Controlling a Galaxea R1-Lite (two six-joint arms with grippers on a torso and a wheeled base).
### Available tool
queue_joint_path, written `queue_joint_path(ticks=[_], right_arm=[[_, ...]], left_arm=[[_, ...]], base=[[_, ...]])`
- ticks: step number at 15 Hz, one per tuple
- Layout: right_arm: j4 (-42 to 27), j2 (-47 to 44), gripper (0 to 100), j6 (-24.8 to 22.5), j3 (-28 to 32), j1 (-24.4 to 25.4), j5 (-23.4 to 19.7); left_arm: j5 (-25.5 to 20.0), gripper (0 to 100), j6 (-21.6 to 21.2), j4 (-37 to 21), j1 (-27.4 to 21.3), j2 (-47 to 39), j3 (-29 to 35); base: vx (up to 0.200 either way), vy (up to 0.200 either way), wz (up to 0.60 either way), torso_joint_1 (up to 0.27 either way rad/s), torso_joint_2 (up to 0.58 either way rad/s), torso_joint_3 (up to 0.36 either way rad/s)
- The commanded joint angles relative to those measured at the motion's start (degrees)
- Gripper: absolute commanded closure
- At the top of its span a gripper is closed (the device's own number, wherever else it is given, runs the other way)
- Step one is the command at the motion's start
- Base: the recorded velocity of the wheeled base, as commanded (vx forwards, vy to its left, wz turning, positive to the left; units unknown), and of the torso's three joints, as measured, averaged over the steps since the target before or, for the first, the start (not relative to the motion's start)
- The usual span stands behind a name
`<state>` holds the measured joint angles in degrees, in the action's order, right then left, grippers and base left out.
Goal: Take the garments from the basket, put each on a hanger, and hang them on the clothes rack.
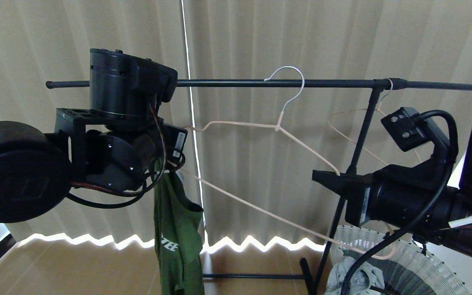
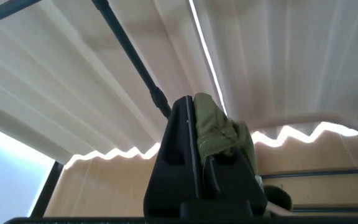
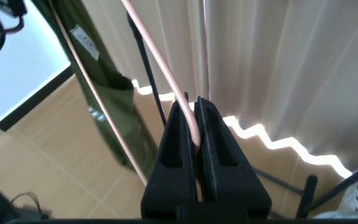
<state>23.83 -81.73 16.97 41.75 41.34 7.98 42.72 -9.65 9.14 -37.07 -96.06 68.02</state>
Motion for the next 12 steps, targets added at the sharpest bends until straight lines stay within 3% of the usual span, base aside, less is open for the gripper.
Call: queue_joint_path(ticks=[1, 5, 8, 12], right_arm=[[0.2, -2.1, 100, 0.0, 0.0, 0.0, 0.0], [2.4, -5.9, 100, 0.0, 1.1, 0.1, 0.0], [5.4, -9.5, 100, 0.0, 1.7, 2.9, 0.7], [4.5, -8.9, 100, -0.1, 0.4, 7.2, 2.0]], left_arm=[[0.0, 100, -0.1, 0.0, 0.0, 0.5, -0.1], [0.0, 100, -0.2, -0.1, -0.4, 0.4, -0.2], [0.0, 100, -0.2, 0.0, -0.3, 0.4, -0.1], [0.1, 100, 0.3, 0.3, 0.3, 0.5, 0.3]], base=[[0.000, 0.000, 0.00, 0.000, 0.00, 0.000], [0.000, 0.000, 0.00, 0.000, 0.00, 0.000], [0.000, 0.000, 0.00, 0.000, 0.00, 0.000], [0.000, 0.000, 0.00, 0.000, 0.00, 0.000]])
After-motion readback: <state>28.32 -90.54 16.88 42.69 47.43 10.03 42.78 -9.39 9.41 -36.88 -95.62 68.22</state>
